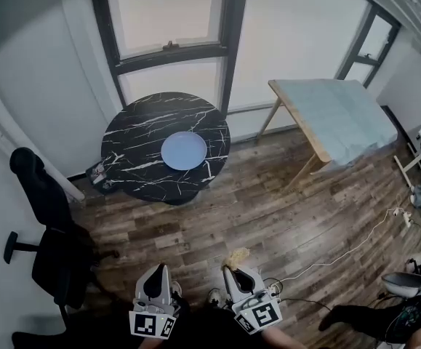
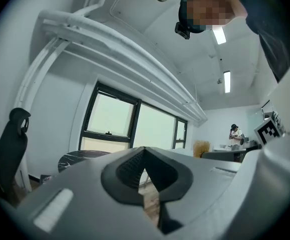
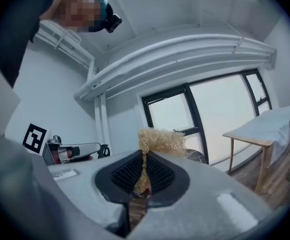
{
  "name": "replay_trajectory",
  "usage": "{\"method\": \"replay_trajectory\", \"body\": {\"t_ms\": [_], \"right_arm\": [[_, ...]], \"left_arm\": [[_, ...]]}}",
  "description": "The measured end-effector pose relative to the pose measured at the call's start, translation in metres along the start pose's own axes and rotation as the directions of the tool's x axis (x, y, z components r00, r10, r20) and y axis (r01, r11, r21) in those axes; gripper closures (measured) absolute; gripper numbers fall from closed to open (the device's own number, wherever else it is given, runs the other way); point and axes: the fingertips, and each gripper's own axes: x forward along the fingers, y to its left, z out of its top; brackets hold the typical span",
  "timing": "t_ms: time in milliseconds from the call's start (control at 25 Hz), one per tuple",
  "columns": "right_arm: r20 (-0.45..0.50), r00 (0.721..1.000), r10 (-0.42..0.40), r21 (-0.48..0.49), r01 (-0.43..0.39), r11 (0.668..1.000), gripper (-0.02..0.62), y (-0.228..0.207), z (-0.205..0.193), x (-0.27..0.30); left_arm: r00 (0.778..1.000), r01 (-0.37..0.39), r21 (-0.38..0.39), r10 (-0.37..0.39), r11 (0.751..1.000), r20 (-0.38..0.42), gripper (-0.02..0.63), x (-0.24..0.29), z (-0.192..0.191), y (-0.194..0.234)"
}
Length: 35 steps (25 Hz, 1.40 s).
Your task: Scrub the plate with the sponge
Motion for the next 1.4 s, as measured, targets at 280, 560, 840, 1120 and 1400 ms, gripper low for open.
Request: {"method": "replay_trajectory", "body": {"t_ms": [280,560,840,1120,1400], "right_arm": [[-0.038,0.998,0.051,-0.010,-0.052,0.999,0.572,-0.025,-0.015,-0.002],[-0.079,0.996,0.035,-0.029,-0.037,0.999,0.572,-0.046,-0.025,0.028],[-0.077,0.997,-0.006,-0.066,0.001,0.998,0.572,-0.064,-0.013,0.107],[-0.092,0.996,-0.021,-0.102,0.012,0.995,0.572,-0.063,-0.005,0.222],[-0.101,0.995,-0.013,-0.138,-0.001,0.990,0.572,-0.076,0.002,0.307]], "left_arm": [[0.998,-0.064,-0.001,0.064,0.998,-0.027,0.606,0.006,-0.016,-0.011],[0.996,-0.064,-0.028,0.062,0.998,-0.061,0.606,0.050,-0.034,0.015],[0.997,-0.007,-0.073,0.002,0.997,-0.074,0.606,0.134,-0.029,0.066],[0.985,0.081,-0.052,-0.088,0.995,-0.149,0.604,0.210,-0.034,0.137],[0.973,0.111,-0.063,-0.121,0.992,-0.198,0.604,0.259,-0.040,0.190]]}}
